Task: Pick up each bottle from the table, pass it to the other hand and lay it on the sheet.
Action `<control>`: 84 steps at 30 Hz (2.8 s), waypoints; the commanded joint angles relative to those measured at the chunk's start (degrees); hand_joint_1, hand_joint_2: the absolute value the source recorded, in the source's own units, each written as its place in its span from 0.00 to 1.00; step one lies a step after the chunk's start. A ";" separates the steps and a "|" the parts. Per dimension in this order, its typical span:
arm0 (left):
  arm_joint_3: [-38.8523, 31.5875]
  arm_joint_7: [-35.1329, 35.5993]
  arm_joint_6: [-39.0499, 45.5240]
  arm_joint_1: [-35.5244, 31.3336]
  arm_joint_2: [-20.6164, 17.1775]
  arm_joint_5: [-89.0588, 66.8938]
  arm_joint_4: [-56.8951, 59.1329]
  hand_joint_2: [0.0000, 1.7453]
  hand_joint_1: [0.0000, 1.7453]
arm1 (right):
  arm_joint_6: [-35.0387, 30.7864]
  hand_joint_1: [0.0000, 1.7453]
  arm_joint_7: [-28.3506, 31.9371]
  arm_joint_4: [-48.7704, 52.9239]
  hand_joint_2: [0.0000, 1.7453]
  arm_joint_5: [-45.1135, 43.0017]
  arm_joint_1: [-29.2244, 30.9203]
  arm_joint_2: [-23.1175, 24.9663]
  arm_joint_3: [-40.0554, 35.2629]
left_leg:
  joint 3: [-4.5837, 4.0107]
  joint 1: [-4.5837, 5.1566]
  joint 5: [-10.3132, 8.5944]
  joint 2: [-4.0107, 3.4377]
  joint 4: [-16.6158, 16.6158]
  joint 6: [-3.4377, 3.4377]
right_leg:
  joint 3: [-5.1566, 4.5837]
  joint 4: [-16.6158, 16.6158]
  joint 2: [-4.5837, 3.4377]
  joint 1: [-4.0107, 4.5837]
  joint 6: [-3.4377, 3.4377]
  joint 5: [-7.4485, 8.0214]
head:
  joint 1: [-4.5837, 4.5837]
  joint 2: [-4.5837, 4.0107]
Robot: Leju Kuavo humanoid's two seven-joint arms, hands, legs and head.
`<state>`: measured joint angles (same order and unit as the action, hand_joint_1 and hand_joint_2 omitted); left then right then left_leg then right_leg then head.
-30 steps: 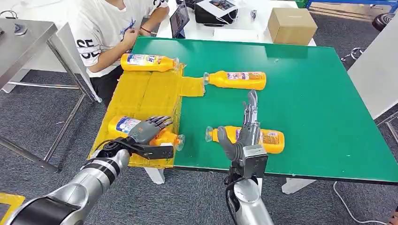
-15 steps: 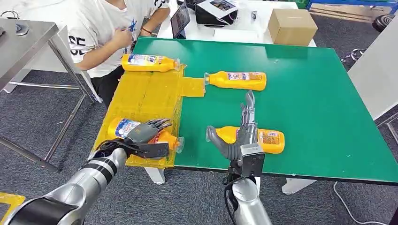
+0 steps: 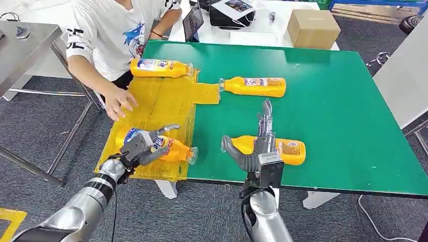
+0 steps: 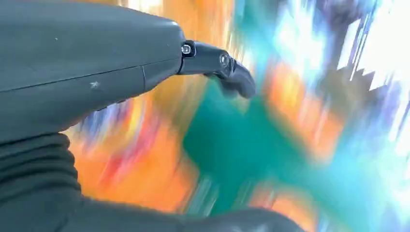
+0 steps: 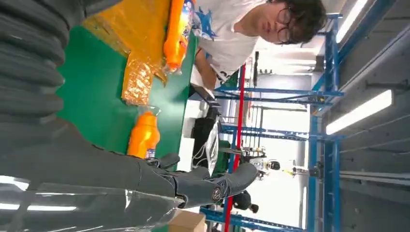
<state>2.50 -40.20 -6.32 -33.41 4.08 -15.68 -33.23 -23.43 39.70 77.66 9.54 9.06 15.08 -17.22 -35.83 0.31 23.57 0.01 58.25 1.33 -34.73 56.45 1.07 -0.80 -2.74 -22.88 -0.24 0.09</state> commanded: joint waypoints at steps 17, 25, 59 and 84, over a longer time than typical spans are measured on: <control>-10.41 0.20 30.66 9.14 5.26 5.72 -26.98 1.00 0.00 | 2.27 0.00 -17.93 -16.75 1.00 20.30 8.17 -11.50 1.06 | -0.14 -0.04 0.06 0.05 -0.02 -0.03 | -0.05 -0.04 -0.09 0.04 0.07 -0.03 | -0.02 0.00; -10.41 0.20 30.66 9.14 5.26 5.72 -26.98 1.00 0.00 | 2.27 0.00 -17.93 -16.75 1.00 20.30 8.17 -11.50 1.06 | -0.08 -0.06 0.10 0.02 -0.01 -0.05 | 0.00 -0.05 -0.13 0.06 0.08 -0.06 | -0.04 0.00; -5.46 0.20 29.89 8.99 5.87 2.62 -11.41 1.00 0.00 | 25.97 0.00 -32.88 -40.71 1.00 36.41 24.70 -24.57 -7.64 | -0.06 -0.02 0.03 0.13 0.00 -0.04 | 0.07 -0.12 0.02 0.04 0.06 -0.02 | -0.02 0.00; -4.98 0.20 28.10 6.39 6.69 3.36 -6.32 1.00 0.00 | 37.34 0.24 -33.01 -48.58 1.00 35.32 30.12 -26.22 -19.92 | 0.02 -0.05 -0.01 0.18 -0.04 0.03 | 0.18 -0.19 0.07 0.08 -0.02 0.04 | -0.04 0.00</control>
<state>-3.65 -40.19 22.12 -23.54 10.38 -12.76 -45.79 13.33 6.84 36.39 45.16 39.54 -11.72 -30.41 -36.04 0.36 23.50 0.06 58.29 1.46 -34.85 56.40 1.07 -0.82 -2.85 -22.77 -0.28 0.09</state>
